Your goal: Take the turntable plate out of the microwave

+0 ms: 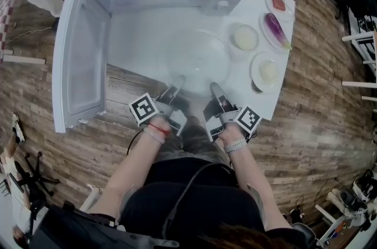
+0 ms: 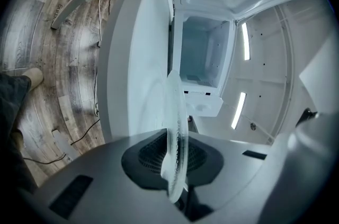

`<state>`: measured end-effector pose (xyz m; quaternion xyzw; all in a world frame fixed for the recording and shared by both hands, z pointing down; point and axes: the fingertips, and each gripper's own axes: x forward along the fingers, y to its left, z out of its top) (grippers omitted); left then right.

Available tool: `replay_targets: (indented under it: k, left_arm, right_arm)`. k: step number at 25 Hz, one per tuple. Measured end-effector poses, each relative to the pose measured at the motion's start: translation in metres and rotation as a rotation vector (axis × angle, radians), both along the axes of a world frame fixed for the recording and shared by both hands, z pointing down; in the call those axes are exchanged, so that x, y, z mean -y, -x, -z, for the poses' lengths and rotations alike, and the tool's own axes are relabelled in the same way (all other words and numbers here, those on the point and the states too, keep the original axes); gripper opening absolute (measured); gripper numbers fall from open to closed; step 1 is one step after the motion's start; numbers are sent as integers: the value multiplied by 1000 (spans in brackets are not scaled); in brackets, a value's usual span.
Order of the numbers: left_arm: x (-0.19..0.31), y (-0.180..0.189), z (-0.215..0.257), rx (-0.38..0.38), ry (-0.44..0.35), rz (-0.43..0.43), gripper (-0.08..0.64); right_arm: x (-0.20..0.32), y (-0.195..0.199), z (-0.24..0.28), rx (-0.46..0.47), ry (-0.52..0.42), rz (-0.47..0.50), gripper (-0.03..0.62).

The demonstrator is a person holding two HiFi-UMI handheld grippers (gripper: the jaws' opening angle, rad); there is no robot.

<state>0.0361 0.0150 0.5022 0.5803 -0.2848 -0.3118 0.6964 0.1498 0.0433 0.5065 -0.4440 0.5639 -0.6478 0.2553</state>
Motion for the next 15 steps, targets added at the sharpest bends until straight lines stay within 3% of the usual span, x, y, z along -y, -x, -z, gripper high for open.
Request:
replay_targets:
  k: [4, 10, 15]
  left_arm:
    - [0, 0, -1, -9, 18, 6, 34]
    - [-1, 0, -2, -3, 27, 12, 34]
    - [-1, 0, -1, 1, 28, 16, 34]
  right_arm:
    - [-11, 13, -1, 31, 25, 61, 100]
    - [-27, 35, -1, 88, 70, 153, 101]
    - [-33, 39, 0, 93, 93, 175, 101]
